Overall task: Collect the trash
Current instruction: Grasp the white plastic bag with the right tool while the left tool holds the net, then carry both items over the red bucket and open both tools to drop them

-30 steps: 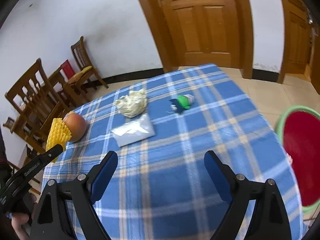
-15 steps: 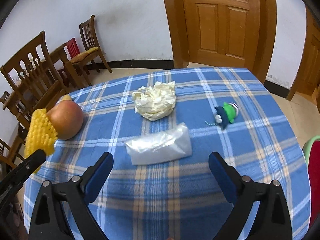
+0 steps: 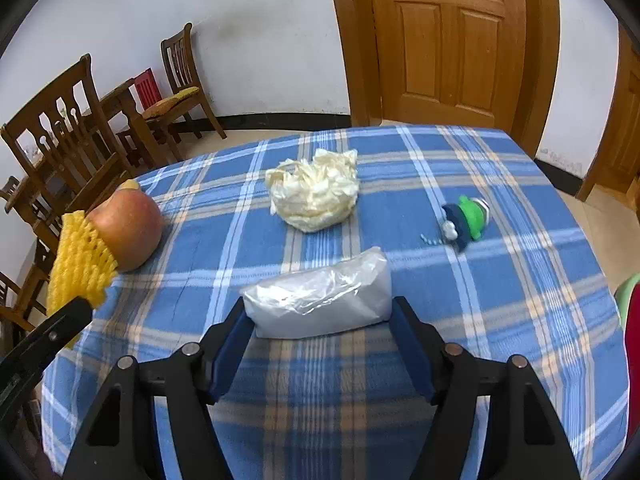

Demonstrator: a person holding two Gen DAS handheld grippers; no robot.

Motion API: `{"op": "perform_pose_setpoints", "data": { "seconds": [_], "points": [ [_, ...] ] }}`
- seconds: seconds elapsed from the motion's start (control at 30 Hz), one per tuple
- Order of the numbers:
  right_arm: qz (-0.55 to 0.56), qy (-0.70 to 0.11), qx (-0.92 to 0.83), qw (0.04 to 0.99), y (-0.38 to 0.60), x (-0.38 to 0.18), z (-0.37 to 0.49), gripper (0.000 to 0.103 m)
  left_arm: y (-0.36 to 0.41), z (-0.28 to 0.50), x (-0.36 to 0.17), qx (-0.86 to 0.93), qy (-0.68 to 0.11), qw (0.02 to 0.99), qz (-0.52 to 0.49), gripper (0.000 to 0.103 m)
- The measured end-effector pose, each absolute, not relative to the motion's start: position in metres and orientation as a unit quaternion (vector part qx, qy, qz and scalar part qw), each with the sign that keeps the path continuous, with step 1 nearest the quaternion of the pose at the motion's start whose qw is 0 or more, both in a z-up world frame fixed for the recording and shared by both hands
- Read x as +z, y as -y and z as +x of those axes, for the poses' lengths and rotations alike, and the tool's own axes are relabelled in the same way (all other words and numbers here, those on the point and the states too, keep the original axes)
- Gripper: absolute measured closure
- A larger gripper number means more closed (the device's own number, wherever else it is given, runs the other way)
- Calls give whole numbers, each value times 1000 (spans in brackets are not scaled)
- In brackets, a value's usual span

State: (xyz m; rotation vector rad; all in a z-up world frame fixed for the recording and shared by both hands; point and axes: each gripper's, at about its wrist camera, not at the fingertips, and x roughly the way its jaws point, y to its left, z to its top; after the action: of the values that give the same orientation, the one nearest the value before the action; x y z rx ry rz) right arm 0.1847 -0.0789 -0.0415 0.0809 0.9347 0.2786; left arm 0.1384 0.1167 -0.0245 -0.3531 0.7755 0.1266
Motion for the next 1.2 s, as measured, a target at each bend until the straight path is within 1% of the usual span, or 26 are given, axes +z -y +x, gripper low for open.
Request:
{"op": "perform_pose_setpoints", "data": {
  "seconds": [0.3,0.57,1.2],
  "points": [
    [67,-443,131,884,112,-24,150,32,-108,138,-24,52,-377,910,-164,80],
    [109,-429,98,892,170,-9,113,31,-87,129,-12,28,-374,915,-151,80],
    [180,-398,-5,900,287,0,49,31,13,110,12,-83,-392,909,-116,80]
  ]
}}
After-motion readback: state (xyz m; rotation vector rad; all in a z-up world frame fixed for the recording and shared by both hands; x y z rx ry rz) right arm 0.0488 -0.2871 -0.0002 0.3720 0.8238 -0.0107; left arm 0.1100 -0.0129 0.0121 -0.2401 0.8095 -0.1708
